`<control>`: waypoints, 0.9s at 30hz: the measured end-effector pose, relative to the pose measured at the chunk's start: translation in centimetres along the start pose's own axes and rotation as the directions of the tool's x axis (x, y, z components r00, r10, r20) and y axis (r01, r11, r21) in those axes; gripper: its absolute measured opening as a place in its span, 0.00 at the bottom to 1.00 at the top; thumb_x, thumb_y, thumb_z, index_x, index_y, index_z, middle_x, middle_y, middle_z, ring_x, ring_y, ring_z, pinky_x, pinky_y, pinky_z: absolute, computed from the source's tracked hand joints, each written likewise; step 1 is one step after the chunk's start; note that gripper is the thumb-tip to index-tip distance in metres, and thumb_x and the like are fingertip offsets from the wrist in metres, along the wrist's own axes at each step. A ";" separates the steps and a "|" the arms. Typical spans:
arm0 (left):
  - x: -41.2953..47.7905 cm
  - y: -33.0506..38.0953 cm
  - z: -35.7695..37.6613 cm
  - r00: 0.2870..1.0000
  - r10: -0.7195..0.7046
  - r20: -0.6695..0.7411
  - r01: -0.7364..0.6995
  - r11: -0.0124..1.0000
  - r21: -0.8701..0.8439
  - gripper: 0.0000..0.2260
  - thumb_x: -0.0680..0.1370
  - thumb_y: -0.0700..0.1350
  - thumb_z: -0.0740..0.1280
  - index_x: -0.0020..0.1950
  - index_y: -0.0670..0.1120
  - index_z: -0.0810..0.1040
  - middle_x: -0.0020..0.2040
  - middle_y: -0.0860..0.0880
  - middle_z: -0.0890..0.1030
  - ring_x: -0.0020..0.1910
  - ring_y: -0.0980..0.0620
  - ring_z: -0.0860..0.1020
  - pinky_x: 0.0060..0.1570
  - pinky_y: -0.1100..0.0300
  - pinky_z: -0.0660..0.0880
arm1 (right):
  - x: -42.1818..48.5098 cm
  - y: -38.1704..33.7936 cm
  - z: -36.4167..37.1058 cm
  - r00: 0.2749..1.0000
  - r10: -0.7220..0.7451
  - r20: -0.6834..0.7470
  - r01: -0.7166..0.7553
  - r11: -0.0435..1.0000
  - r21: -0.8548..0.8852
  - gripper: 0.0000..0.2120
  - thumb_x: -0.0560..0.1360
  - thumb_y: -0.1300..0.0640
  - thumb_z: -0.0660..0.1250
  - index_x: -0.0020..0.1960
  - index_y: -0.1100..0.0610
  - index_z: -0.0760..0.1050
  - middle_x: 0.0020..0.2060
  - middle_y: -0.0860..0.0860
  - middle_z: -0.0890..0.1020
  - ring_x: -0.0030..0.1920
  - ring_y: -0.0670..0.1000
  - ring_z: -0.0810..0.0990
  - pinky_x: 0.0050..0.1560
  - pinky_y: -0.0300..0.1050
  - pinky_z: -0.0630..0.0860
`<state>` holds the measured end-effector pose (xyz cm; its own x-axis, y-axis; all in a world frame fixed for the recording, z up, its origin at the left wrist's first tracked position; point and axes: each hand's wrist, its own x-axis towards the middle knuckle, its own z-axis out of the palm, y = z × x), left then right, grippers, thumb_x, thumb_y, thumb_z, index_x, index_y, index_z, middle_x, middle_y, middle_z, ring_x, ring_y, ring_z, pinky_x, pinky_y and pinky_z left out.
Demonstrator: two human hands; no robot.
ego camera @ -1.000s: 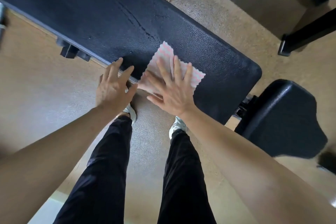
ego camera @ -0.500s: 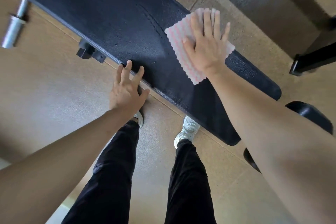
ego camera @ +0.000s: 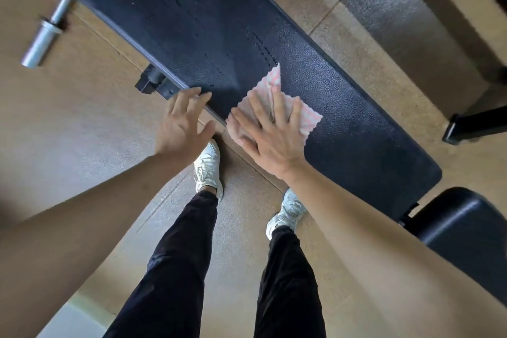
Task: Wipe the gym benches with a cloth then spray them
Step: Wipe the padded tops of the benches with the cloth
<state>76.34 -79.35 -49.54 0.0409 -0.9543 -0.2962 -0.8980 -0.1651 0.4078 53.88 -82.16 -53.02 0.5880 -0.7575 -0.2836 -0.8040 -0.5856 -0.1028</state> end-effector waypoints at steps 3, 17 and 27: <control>2.6 -1.8 -0.4 0.996 -0.075 -0.051 0.078 0.995 0.067 0.28 0.79 0.51 0.70 0.78 0.47 0.68 0.79 0.40 0.64 0.78 0.36 0.62 0.67 0.37 0.72 | 1.5 2.5 -0.3 0.997 -0.077 0.005 0.077 0.996 -0.038 0.32 0.80 0.31 0.48 0.80 0.40 0.54 0.82 0.48 0.51 0.81 0.64 0.45 0.73 0.74 0.50; 4.9 -3.2 -2.3 0.990 -0.139 0.021 0.137 0.987 0.087 0.31 0.78 0.61 0.69 0.79 0.52 0.69 0.80 0.42 0.63 0.82 0.40 0.56 0.69 0.41 0.71 | 11.9 3.0 -3.2 0.931 0.356 -0.075 -0.354 0.934 0.041 0.30 0.80 0.34 0.47 0.80 0.43 0.56 0.81 0.53 0.57 0.79 0.68 0.51 0.74 0.73 0.50; 4.8 -7.5 -4.9 0.994 0.093 0.048 -0.091 0.995 -0.033 0.22 0.79 0.46 0.71 0.72 0.46 0.77 0.78 0.46 0.70 0.78 0.43 0.67 0.69 0.39 0.72 | 10.3 -5.2 -2.0 1.000 -0.015 -0.016 0.015 1.000 -0.023 0.30 0.80 0.33 0.51 0.80 0.40 0.55 0.82 0.50 0.53 0.80 0.66 0.47 0.72 0.74 0.49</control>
<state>85.43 -83.89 -49.75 -0.0640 -0.9523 -0.2985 -0.8829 -0.0854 0.4617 64.27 -87.45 -53.50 0.6016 -0.7530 -0.2666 -0.7929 -0.6033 -0.0856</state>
